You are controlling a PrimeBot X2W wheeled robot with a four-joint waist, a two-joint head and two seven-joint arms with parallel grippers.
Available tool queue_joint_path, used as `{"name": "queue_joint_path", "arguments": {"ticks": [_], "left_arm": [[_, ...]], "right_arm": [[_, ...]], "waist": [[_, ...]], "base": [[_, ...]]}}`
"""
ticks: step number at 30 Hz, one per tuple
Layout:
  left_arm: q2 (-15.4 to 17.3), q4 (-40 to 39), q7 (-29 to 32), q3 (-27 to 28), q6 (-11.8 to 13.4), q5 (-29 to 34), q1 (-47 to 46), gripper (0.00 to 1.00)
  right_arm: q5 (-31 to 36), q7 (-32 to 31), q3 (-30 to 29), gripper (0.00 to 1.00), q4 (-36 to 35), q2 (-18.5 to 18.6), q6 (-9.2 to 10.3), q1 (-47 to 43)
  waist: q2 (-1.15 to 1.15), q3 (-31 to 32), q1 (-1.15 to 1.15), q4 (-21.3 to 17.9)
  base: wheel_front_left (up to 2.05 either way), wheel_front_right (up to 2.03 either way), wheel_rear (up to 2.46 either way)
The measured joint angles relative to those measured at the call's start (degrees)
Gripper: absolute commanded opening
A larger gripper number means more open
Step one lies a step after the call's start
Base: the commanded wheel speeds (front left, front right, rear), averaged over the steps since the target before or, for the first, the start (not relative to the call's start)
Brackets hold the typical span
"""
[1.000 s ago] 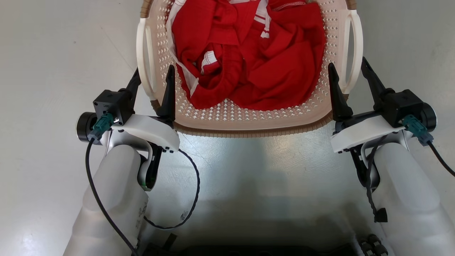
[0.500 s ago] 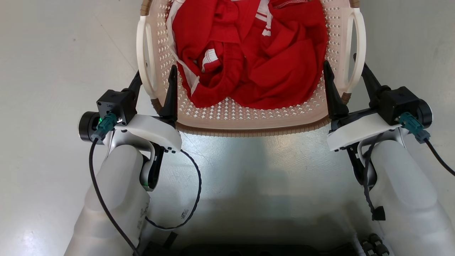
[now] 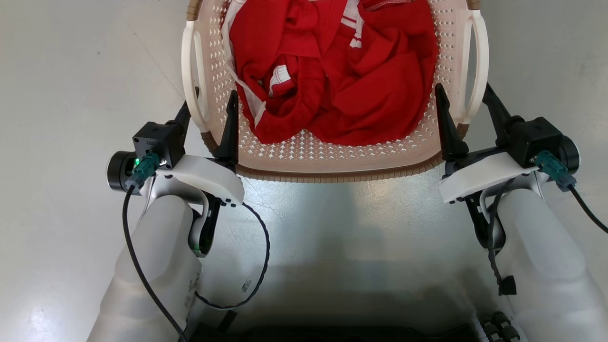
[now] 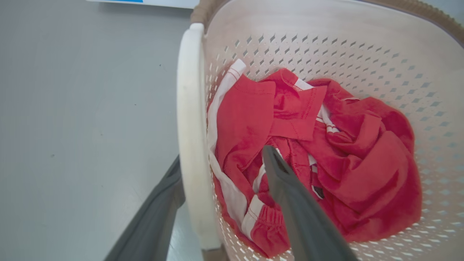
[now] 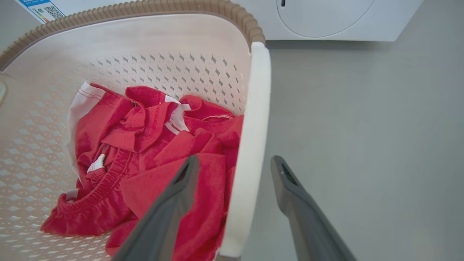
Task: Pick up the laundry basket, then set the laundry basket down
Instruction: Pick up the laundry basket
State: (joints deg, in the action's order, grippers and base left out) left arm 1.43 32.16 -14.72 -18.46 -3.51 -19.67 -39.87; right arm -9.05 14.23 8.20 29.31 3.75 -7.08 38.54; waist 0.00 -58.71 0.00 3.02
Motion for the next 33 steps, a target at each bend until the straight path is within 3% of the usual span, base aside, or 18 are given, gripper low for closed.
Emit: {"name": "queue_joint_path", "arguments": {"ticks": [10,15,16,17,18,21,23,33], "left_arm": [[0.0,0.4,0.0,-0.6,0.5,-0.1,0.0,0.93],[0.0,0.5,0.0,-0.7,0.5,-0.1,0.0,0.91],[0.0,0.5,0.0,-0.7,0.5,-0.2,0.0,0.77],[0.0,0.6,0.0,-0.8,0.5,-0.5,0.0,0.43],[0.0,0.6,0.0,-0.9,0.5,-0.6,0.0,0.0],[0.2,1.1,0.0,-1.0,0.5,-1.0,0.0,0.0],[0.0,1.1,0.0,-0.8,1.0,-1.5,-0.1,0.0],[-0.1,1.3,0.0,-1.2,1.1,-2.0,-0.1,0.0]], "right_arm": [[-1.2,0.0,0.2,1.0,1.9,0.0,0.0,0.0],[-1.5,0.0,0.7,0.87,2.4,0.0,0.0,0.0],[-1.6,0.0,0.8,0.6,2.5,0.0,0.0,0.0],[-1.6,0.0,1.0,0.45,2.7,0.0,0.0,0.0],[-1.6,0.0,1.3,0.35,2.8,0.0,0.0,0.0],[-2.9,0.4,1.5,0.1,3.0,0.1,0.01,0.1],[-3.4,0.7,1.8,0.0,3.1,-0.1,0.05,0.1],[-4.1,1.0,1.9,0.0,3.5,0.1,0.11,0.1]], "waist": [[0.0,-0.1,0.0,0.1],[0.0,-0.2,0.0,0.2],[0.0,-0.2,0.0,0.2],[0.0,-0.2,0.0,0.3],[0.0,-0.3,0.0,0.3],[0.0,-0.5,0.0,0.4],[0.0,-0.6,0.0,0.4],[0.0,-0.4,0.0,0.8]], "base": [[0.0,0.0,0.0],[0.0,0.0,0.0],[0.0,0.0,0.0],[0.0,0.0,0.0],[0.0,0.0,0.0],[0.0,0.0,0.0],[0.0,0.0,0.0],[0.0,0.0,0.0]]}}
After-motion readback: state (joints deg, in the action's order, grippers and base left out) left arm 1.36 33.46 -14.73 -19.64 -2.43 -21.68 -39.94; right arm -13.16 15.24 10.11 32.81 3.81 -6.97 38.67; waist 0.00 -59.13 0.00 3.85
